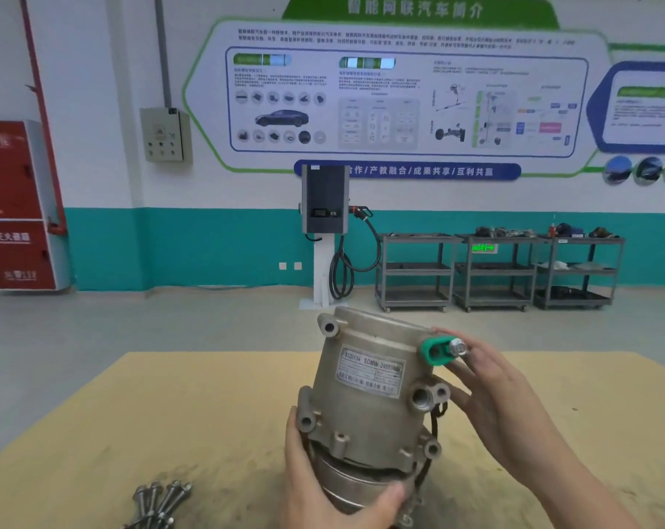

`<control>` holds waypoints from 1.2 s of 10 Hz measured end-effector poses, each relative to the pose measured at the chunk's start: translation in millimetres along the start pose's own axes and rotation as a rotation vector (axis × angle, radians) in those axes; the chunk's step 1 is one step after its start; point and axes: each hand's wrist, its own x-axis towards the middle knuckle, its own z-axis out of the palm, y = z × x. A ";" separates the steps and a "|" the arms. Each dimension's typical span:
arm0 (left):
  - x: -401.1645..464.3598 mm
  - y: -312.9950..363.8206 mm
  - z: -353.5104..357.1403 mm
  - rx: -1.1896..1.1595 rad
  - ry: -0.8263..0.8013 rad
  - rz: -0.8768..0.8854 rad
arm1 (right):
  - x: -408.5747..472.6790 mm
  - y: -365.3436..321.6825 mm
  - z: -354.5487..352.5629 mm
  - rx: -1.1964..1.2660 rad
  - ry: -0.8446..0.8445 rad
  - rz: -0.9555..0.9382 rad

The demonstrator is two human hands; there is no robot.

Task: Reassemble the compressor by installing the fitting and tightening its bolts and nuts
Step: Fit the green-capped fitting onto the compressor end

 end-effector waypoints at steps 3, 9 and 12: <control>-15.2 -9.2 26.2 -0.025 0.128 0.104 | 7.0 10.9 51.1 -0.006 0.638 -0.020; -1.5 -29.8 -16.6 0.295 -0.238 -0.042 | 0.4 22.0 57.0 -0.033 0.716 -0.265; 10.6 -15.4 -52.0 0.203 -0.509 0.014 | 0.5 25.3 50.0 0.165 0.512 -0.211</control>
